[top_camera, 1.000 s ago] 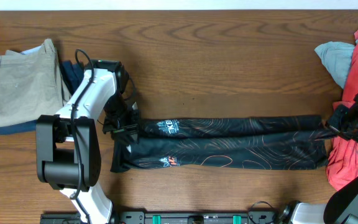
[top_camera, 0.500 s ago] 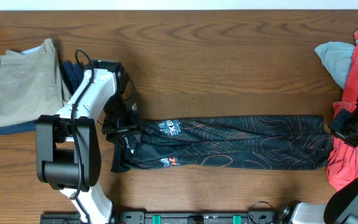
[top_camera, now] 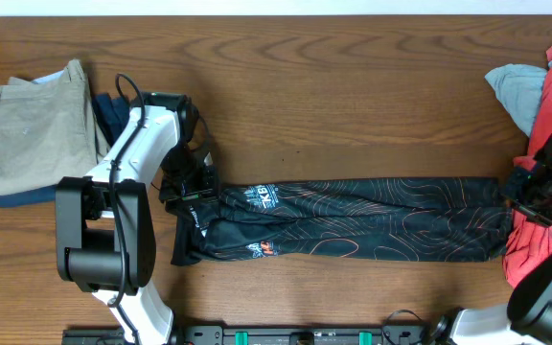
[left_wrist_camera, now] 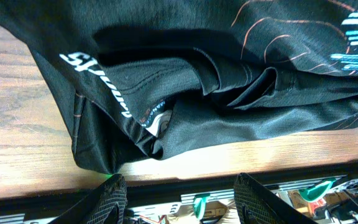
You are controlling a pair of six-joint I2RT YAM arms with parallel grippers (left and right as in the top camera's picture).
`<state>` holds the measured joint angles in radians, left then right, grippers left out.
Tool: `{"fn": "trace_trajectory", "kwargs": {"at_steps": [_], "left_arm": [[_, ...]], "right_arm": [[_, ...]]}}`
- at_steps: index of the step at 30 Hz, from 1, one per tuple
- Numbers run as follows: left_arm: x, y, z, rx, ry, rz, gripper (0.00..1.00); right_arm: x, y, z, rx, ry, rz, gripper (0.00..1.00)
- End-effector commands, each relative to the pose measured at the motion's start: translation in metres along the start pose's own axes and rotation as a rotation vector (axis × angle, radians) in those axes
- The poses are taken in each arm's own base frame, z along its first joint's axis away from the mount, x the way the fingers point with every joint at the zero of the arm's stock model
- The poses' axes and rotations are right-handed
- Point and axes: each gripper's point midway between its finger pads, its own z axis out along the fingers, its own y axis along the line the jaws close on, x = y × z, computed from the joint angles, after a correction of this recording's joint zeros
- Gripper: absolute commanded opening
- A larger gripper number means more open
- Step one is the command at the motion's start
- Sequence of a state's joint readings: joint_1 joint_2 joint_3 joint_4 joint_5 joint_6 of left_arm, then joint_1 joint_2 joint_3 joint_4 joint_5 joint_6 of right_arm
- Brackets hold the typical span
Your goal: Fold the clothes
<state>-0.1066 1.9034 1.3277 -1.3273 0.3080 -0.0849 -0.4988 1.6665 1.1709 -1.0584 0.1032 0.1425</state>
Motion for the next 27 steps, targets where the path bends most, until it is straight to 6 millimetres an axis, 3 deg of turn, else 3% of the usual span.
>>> {"fn": "trace_trajectory", "kwargs": {"at_steps": [1, 7, 17, 27], "left_arm": [[0.000, 0.001, -0.003, -0.001, -0.018, 0.001, 0.58], [-0.006, 0.000, -0.003, 0.003, -0.043, 0.008, 0.58], [-0.010, 0.000, -0.003, 0.006, -0.060, 0.012, 0.58], [-0.012, 0.000, -0.003, 0.006, -0.065, 0.013, 0.58]], "right_arm": [[0.000, 0.005, 0.012, -0.027, 0.044, -0.055, 0.64], [-0.004, 0.007, 0.031, -0.023, 0.075, -0.096, 0.76], [-0.005, 0.009, 0.048, -0.020, 0.107, -0.102, 0.77], [-0.010, 0.016, 0.051, -0.057, 0.084, -0.144, 0.74]]}}
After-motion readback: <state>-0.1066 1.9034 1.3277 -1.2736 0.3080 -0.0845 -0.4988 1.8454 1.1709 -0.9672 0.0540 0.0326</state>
